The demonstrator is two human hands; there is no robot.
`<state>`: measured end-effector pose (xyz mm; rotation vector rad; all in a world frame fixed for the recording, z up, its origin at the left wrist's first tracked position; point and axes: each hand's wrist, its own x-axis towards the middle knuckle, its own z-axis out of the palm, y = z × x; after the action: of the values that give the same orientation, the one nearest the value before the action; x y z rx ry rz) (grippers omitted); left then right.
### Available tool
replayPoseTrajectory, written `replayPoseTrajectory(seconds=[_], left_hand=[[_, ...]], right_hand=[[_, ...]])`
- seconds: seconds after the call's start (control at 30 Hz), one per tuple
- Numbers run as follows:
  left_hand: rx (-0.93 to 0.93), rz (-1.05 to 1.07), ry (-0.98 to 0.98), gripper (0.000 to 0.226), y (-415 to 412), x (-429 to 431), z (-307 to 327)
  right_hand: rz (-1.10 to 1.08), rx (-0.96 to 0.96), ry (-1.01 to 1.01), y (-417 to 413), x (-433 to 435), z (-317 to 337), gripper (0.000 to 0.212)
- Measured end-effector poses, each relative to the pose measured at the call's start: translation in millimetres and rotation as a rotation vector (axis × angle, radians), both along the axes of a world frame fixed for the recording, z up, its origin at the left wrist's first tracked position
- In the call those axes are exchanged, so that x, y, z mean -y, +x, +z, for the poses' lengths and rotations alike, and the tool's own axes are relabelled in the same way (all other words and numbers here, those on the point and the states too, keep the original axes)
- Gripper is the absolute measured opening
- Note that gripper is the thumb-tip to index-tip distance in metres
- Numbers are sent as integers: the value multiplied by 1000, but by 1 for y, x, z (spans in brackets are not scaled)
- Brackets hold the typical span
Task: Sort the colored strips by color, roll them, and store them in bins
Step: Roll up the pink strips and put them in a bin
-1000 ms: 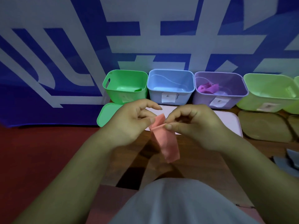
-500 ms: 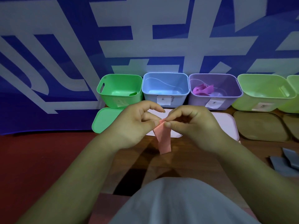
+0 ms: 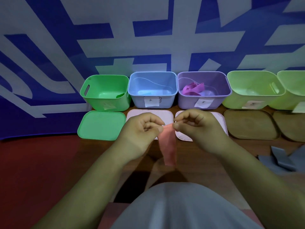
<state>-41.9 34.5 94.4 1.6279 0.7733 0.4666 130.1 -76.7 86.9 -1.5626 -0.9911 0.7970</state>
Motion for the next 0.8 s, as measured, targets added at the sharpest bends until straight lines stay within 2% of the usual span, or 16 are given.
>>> replayPoseTrajectory(seconds=[0.1,0.27,0.4,0.5,0.6,0.7,0.8], left_hand=[[-74,8,0,26,16,12,-15],[-177,37,-57,28,43,34,-35],[-251,31,-33,28,62,51,-39],[-334,49,-11,20,72,63,-48],[-366,85,-6,20,78,75,-56],[-353,148,-51,23,86,89,-58],[-342,196,-74,29,89,98,-60]], right_hand=[[-83,81,-153,44,18,-28,6],[-191,385,-530,134,60,-108,6],[-160,496,-723,182,97,-161,23],[-119,522,-725,195,108,-181,17],[-64,555,-647,200,108,-190,14],[-74,492,-606,203,107,-197,7],[-119,440,-606,206,106,-206,16]])
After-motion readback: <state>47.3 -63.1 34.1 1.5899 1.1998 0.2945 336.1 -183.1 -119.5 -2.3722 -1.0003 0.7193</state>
